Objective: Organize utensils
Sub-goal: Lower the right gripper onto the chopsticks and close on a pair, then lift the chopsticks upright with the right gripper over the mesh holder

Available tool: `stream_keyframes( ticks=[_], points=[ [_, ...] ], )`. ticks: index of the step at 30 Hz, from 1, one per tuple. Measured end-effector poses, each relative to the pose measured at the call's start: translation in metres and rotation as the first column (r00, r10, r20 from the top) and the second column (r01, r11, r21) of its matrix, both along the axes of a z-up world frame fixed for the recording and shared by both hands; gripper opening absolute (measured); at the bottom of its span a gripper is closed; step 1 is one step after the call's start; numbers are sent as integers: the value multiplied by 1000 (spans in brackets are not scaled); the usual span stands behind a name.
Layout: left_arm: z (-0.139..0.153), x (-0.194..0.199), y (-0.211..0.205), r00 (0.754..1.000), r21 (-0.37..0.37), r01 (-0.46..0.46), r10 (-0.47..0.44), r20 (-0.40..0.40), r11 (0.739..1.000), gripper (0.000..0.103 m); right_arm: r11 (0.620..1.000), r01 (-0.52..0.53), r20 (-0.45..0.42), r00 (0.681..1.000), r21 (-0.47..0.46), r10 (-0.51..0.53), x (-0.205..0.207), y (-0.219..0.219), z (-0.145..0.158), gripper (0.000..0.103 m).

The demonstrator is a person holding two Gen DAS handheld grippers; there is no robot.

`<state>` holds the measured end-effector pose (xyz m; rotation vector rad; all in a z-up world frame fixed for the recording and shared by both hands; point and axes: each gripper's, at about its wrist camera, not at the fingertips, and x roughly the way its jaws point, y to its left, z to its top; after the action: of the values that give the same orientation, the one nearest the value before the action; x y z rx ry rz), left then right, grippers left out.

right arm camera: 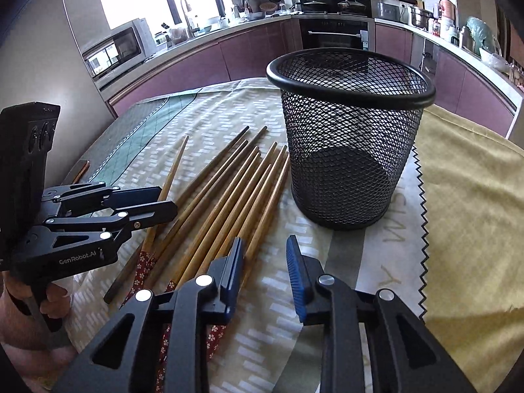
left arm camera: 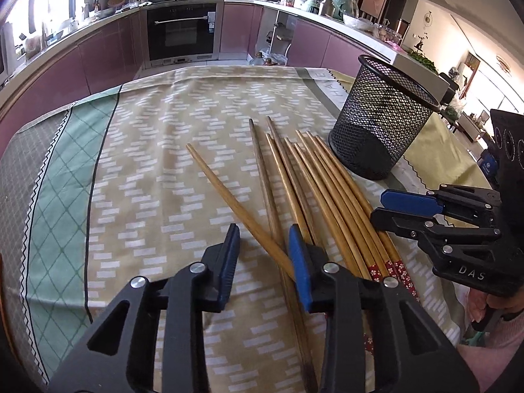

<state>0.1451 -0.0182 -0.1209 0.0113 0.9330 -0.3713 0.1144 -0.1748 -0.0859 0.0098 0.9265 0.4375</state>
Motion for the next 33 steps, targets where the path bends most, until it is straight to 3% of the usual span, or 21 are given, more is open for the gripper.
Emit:
stream_keyframes(
  ticks=[6,11,15,24,33],
  points=[
    [2,9,6,999,-47,6,-9,-53,999,24,998,-14,-10,1000,-67,14,10,13,-1,20],
    [3,12,1,998,-27,14,-16,-62,1000,24,996,-16,-3,1000,-92,15,16,19,-1,17],
    [4,12,0,997,-56,9,-13,-73,998,9,999,-12,-16,1000,-53,11,16,14,-1,8],
    [9,1,4,998,-86,-27,22,-54,996,8,1000,-11,3,1000,25,11,7,0,9,6],
    [66,-19,14,998,-192,47,-39,42,980,7,991,-65,116,992,114,52,-15,-21,49,6]
  ],
)
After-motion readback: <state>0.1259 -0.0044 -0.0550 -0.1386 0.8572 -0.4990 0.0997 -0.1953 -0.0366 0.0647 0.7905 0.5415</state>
